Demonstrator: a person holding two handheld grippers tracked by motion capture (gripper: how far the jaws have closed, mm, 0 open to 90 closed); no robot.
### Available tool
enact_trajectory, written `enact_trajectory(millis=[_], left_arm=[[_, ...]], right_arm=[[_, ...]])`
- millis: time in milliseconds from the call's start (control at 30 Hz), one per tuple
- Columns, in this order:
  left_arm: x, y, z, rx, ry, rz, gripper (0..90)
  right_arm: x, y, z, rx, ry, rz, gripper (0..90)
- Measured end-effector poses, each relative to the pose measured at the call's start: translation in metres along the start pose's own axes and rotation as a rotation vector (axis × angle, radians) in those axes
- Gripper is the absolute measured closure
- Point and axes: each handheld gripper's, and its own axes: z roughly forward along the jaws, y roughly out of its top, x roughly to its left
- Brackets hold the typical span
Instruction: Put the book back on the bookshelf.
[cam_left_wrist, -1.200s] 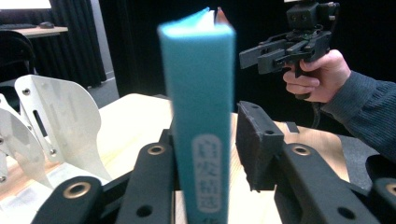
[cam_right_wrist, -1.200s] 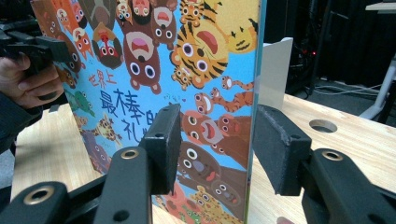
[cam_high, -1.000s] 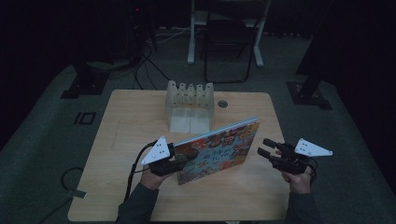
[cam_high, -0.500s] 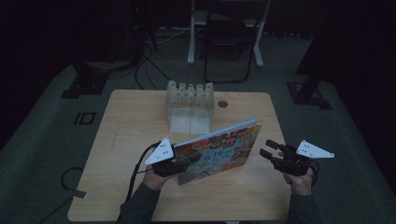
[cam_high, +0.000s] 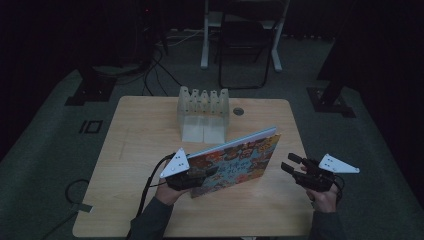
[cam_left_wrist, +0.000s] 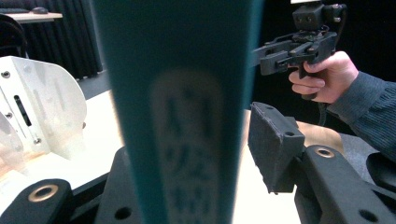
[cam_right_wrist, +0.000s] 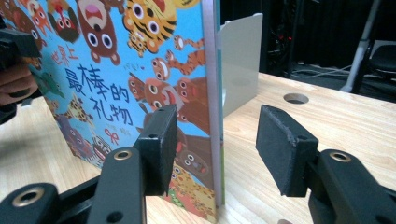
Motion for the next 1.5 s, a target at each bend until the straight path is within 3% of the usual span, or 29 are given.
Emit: enact_trajectory(millis=[400, 900, 1500], left_arm=[[-0.003, -0.002, 0.003, 0.003, 0.001, 0.015, 55.0], [-0.002, -0.006, 0.004, -0.003, 0.013, 0.006, 59.3], [0.001, -0.008, 0.005, -0.024, 0.029, -0.009, 61.3]], right_arm=[[0.000, -0.013, 0.002, 0.077, -0.079, -0.007, 46.3], [0.000, -0.036, 0.008, 0.173, -0.161, -0.005, 46.8], [0.002, -0.051, 0.013, 0.237, -0.186, -0.005, 46.2]])
